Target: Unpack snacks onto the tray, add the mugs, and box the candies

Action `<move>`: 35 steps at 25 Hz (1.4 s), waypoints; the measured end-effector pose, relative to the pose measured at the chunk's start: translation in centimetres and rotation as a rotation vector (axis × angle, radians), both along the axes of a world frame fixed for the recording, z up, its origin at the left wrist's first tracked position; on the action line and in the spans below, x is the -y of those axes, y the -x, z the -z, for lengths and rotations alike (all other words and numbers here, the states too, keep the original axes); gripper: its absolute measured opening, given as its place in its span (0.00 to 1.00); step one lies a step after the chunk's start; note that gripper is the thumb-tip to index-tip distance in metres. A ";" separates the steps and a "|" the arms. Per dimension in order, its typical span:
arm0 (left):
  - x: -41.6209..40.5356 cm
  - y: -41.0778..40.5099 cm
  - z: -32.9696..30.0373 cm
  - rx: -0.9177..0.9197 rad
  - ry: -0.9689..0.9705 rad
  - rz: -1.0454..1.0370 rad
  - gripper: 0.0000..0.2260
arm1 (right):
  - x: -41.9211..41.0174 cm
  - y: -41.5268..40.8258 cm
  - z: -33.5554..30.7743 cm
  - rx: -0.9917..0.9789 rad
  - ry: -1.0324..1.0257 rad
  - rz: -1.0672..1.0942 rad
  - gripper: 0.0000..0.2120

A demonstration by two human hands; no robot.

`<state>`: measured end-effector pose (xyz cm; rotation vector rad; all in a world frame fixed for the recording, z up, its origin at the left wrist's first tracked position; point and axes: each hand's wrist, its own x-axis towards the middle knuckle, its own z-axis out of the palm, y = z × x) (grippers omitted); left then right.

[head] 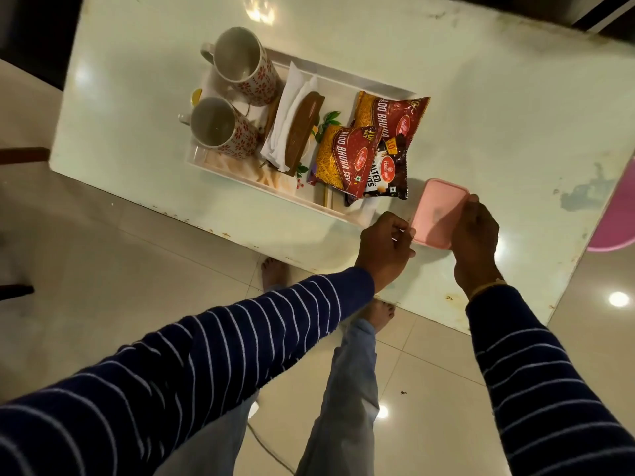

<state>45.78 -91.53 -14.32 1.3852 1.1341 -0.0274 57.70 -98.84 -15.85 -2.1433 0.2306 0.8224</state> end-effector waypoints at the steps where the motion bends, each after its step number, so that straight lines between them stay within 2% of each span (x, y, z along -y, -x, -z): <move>1: 0.0 0.0 0.1 -0.001 0.008 -0.010 0.05 | 0.1 -0.2 0.0 0.017 -0.032 -0.012 0.21; 6: -0.3 -0.3 0.8 -0.013 -0.020 -0.057 0.05 | 0.0 -1.1 0.0 0.006 -0.166 -0.039 0.17; 19: -0.3 -2.8 0.3 0.049 0.117 -0.194 0.09 | -0.2 -3.5 1.8 0.201 -0.098 -0.023 0.15; 26: -0.6 -3.2 -0.2 0.022 0.157 -0.245 0.06 | -0.3 -4.0 1.0 0.138 -0.133 0.031 0.12; 30: -2.3 -2.3 -0.8 -0.067 0.041 -0.042 0.08 | -0.6 -4.6 -0.5 0.087 -0.058 0.015 0.12; 32: -3.4 -1.4 -1.3 -0.095 -0.030 0.075 0.09 | -0.8 -4.7 -1.2 0.168 0.026 -0.018 0.14; 35: -4.3 1.7 -2.9 -0.014 -0.080 0.194 0.09 | -0.5 -1.9 -2.7 0.283 0.090 -0.030 0.20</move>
